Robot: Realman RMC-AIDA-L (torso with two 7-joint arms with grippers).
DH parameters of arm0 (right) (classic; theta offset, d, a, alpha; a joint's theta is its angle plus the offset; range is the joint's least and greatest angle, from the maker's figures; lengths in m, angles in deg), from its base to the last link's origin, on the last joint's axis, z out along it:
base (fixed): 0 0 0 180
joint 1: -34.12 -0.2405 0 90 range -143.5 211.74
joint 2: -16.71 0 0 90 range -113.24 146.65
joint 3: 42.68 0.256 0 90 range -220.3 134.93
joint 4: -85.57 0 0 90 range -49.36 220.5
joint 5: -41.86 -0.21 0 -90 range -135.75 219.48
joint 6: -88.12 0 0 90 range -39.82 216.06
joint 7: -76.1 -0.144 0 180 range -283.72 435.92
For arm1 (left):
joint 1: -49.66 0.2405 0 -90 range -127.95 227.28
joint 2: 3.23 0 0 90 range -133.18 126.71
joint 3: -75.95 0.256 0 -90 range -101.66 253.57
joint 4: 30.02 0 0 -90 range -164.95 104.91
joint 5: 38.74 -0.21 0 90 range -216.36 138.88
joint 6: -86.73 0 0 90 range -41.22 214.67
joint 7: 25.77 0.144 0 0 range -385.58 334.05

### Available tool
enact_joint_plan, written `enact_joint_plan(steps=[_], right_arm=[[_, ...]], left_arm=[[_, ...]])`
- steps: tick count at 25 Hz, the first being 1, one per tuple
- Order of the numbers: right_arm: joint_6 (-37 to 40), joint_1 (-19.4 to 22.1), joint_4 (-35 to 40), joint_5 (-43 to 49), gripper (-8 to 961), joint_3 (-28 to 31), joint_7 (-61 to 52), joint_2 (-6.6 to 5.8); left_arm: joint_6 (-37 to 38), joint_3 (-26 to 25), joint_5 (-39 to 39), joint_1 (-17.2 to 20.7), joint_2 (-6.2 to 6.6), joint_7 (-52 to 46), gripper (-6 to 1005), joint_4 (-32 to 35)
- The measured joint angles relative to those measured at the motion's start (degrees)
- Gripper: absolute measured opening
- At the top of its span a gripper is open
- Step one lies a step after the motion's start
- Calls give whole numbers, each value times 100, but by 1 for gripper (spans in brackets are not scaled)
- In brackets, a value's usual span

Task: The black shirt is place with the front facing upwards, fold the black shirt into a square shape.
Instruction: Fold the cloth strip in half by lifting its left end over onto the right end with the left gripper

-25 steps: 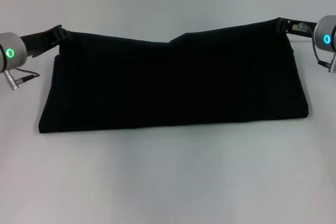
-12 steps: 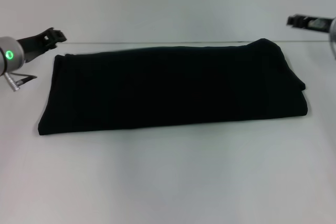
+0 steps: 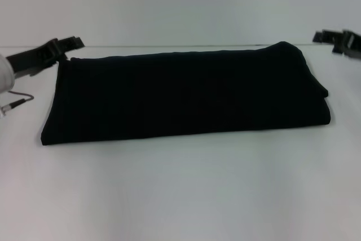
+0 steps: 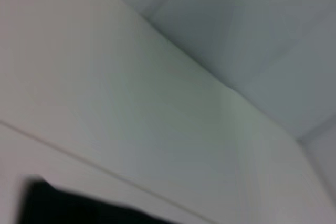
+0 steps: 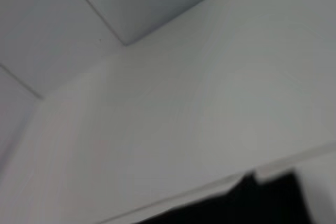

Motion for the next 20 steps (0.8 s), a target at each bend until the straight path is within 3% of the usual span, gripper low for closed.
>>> enact_joint_plan(steps=[2, 5, 7, 13, 20], right_arm=[[486, 388, 28, -692, 669, 107, 343, 35], [1163, 908, -150, -1617, 704, 267, 1070, 91], [1545, 1123, -345, -1989, 714, 357, 1339, 95], [1865, 1257, -854, -2118, 706, 660, 1596, 38], [1857, 1175, -890, -2111, 705, 684, 1695, 19]], left_arm=[[520, -27, 213, 142, 71, 16, 612, -21], [1514, -300, 444, 486, 230, -222, 610, -314], [1699, -421, 440, 580, 237, -298, 609, -381], [1987, -757, 364, 974, 279, -791, 607, -598], [1652, -809, 28, 1126, 243, -1284, 608, -824]])
